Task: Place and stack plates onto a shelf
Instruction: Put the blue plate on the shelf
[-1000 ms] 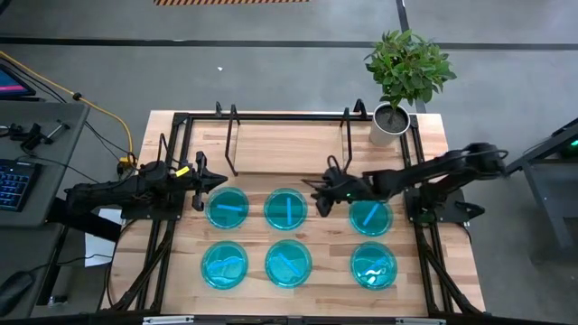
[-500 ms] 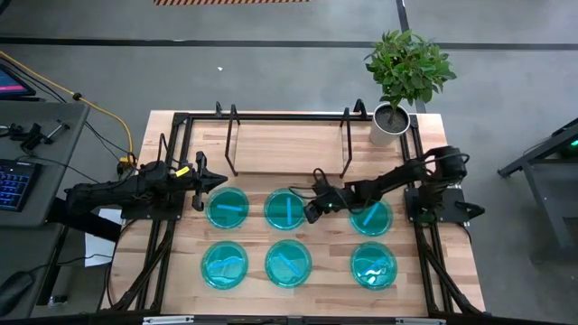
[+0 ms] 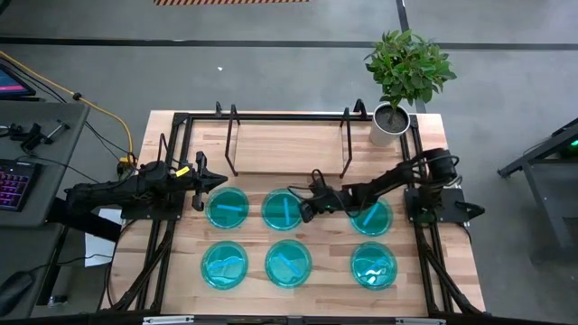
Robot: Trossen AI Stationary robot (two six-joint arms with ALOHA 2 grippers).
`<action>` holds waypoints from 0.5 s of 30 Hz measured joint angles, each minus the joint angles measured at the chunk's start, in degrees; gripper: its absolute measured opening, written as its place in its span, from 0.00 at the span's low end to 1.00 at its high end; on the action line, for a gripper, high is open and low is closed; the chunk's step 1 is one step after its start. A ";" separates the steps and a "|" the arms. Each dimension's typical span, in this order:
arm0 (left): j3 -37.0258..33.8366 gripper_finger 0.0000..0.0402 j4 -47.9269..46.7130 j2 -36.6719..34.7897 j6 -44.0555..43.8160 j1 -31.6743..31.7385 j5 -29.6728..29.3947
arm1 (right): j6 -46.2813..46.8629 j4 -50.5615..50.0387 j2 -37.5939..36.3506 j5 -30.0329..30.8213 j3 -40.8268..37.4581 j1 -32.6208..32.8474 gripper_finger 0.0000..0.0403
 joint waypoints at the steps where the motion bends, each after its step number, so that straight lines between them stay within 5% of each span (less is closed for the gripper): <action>1: 0.00 0.00 0.00 0.00 0.01 0.00 0.00 | -0.34 0.09 0.27 0.53 -0.02 -0.01 0.20; 5: 0.00 0.00 -0.10 0.00 0.00 0.00 0.00 | -3.40 0.72 0.12 2.17 -0.14 0.34 0.03; 15: 0.00 0.00 -0.39 0.00 -0.01 0.00 0.00 | -9.45 -6.17 -10.70 3.04 -0.41 0.25 0.00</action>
